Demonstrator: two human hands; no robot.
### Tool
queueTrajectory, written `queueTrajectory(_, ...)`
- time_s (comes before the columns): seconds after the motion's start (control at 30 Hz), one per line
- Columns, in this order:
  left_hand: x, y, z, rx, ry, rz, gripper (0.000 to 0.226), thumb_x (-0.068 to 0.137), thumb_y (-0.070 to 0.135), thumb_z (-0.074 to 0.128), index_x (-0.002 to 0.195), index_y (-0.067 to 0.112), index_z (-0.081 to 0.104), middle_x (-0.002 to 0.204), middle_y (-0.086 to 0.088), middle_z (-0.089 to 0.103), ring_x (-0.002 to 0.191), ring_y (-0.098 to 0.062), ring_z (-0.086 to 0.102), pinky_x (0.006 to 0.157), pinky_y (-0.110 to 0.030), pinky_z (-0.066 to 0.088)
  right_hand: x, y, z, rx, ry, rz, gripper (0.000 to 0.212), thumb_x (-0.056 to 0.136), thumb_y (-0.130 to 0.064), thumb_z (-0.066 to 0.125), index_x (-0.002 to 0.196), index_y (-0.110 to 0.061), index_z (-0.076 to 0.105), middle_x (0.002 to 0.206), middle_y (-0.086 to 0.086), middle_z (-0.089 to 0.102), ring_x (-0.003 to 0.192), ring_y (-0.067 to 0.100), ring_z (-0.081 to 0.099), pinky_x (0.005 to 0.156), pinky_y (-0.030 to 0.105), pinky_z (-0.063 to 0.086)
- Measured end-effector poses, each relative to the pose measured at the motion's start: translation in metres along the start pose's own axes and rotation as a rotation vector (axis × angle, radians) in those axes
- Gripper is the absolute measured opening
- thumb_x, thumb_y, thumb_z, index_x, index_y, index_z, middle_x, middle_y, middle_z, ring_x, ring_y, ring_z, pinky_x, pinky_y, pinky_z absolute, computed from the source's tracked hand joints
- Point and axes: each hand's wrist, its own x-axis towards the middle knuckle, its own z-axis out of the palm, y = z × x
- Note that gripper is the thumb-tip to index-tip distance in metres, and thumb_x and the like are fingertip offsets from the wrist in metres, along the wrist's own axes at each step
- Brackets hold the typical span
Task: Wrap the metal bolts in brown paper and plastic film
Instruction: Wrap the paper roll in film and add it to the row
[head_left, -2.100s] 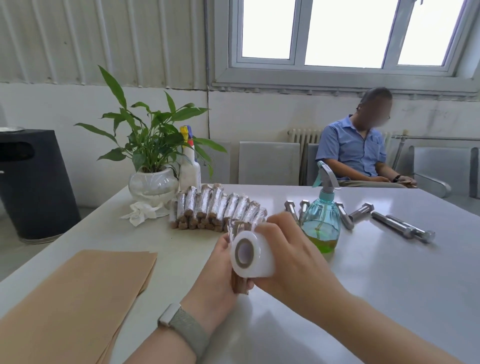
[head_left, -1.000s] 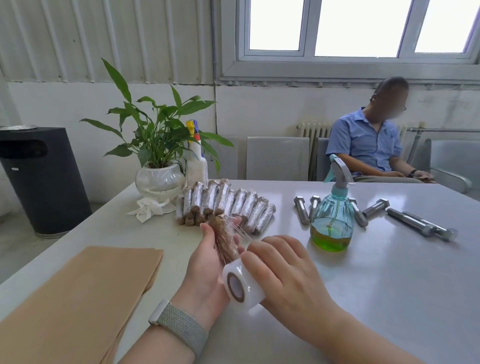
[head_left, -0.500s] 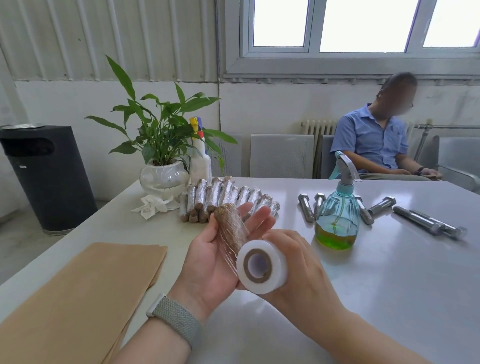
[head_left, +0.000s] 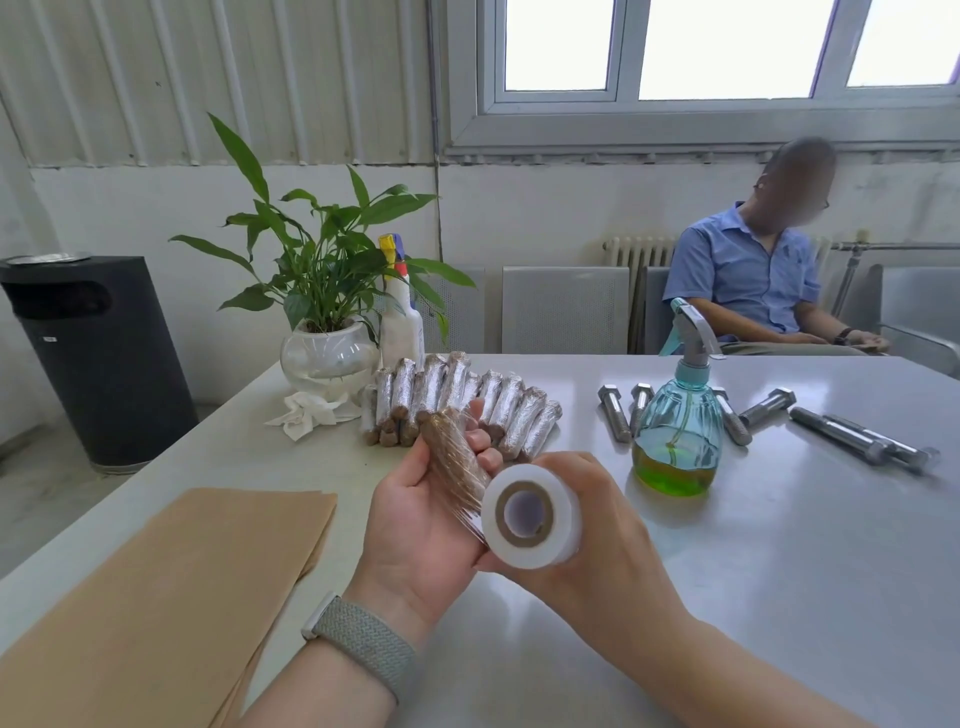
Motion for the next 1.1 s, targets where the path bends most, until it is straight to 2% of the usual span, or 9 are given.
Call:
queueTrajectory(0.1, 0.002, 0.002, 0.001, -0.034, 0.079, 0.066, 0.035, 0.093, 0.027, 0.044, 0.113, 0.005, 0.062, 0.081, -0.005, 0.053, 0.072, -0.017, 0.049, 0.081, -0.028, 0.041, -0.001, 0.003, 0.000, 0.064, -0.044, 0.096, 0.076, 0.065, -0.044, 0.088, 0.122, -0.030, 0.040, 0.115, -0.021, 0.053, 0.104, -0.002, 0.056, 0.085, 0.011, 0.042)
queueTrajectory(0.17, 0.004, 0.003, -0.001, -0.054, 0.131, 0.092, 0.032, 0.098, 0.027, 0.041, 0.109, 0.006, 0.063, 0.078, -0.004, 0.053, 0.070, -0.017, 0.048, 0.079, -0.027, 0.040, 0.001, 0.003, 0.000, 0.108, -0.070, 0.210, 0.084, 0.059, -0.036, 0.093, 0.120, -0.048, 0.035, 0.116, -0.031, 0.052, 0.105, -0.014, 0.051, 0.083, 0.002, 0.037)
queueTrajectory(0.3, 0.009, 0.003, -0.004, -0.038, 0.212, 0.131, 0.036, 0.103, 0.031, 0.038, 0.103, 0.008, 0.066, 0.079, -0.005, 0.060, 0.070, -0.017, 0.057, 0.079, -0.029, 0.042, 0.005, 0.000, 0.003, 0.188, -0.007, 0.508, 0.086, 0.047, -0.044, 0.090, 0.107, -0.067, 0.032, 0.109, -0.041, 0.050, 0.099, -0.015, 0.053, 0.073, 0.006, 0.044)
queueTrajectory(0.43, 0.014, -0.001, -0.005, 0.037, 0.235, 0.214, 0.043, 0.101, 0.035, 0.043, 0.090, 0.010, 0.076, 0.081, -0.005, 0.073, 0.067, -0.016, 0.071, 0.076, -0.033, 0.051, 0.010, 0.008, 0.000, 0.537, 0.089, 0.793, 0.071, 0.059, -0.018, 0.094, 0.105, -0.045, 0.048, 0.091, -0.019, 0.063, 0.078, -0.002, 0.065, 0.055, 0.019, 0.052)
queueTrajectory(0.57, 0.015, -0.004, -0.007, 0.227, 0.183, 0.313, 0.035, 0.101, 0.033, 0.042, 0.102, 0.006, 0.064, 0.088, -0.012, 0.073, 0.074, -0.020, 0.072, 0.061, -0.028, 0.058, 0.014, 0.007, -0.005, 0.783, 0.013, 0.992, 0.066, 0.055, -0.020, 0.095, 0.111, -0.020, 0.059, 0.094, 0.003, 0.074, 0.086, 0.019, 0.072, 0.064, 0.032, 0.057)
queueTrajectory(0.7, 0.013, -0.004, -0.006, 0.461, 0.111, 0.430, 0.039, 0.099, 0.034, 0.039, 0.109, 0.002, 0.059, 0.108, -0.015, 0.072, 0.094, -0.025, 0.071, 0.072, -0.033, 0.059, 0.016, 0.005, -0.011, 0.975, -0.066, 1.116, 0.033, 0.059, -0.020, 0.084, 0.090, -0.015, 0.075, 0.077, 0.007, 0.070, 0.074, 0.023, 0.067, 0.062, 0.033, 0.055)
queueTrajectory(0.87, 0.012, -0.009, -0.005, 0.760, 0.148, 0.636, 0.044, 0.094, 0.042, 0.044, 0.106, 0.001, 0.052, 0.089, -0.007, 0.073, 0.086, -0.025, 0.070, 0.072, -0.034, 0.056, 0.014, 0.001, -0.018, 0.974, -0.154, 1.268, 0.055, 0.054, -0.027, 0.085, 0.100, -0.003, 0.068, 0.078, 0.012, 0.064, 0.073, 0.027, 0.059, 0.069, 0.037, 0.049)
queueTrajectory(1.0, 0.010, -0.007, -0.005, 0.816, 0.145, 0.718, 0.034, 0.096, 0.049, 0.044, 0.094, 0.015, 0.052, 0.080, -0.004, 0.067, 0.075, -0.019, 0.064, 0.072, -0.029, 0.052, 0.013, -0.009, -0.019, 0.994, -0.204, 1.318, 0.064, 0.063, -0.041, 0.082, 0.113, -0.005, 0.064, 0.079, 0.008, 0.068, 0.067, 0.022, 0.065, 0.060, 0.030, 0.053)
queueTrajectory(1.1, 0.008, -0.008, -0.002, 0.790, 0.105, 0.706, 0.031, 0.097, 0.048, 0.044, 0.091, 0.017, 0.046, 0.070, 0.000, 0.061, 0.060, -0.016, 0.057, 0.059, -0.024, 0.050, 0.011, -0.017, -0.018, 1.022, -0.260, 1.354, 0.066, 0.062, -0.046, 0.079, 0.115, -0.010, 0.062, 0.073, 0.005, 0.069, 0.063, 0.020, 0.068, 0.057, 0.028, 0.054)
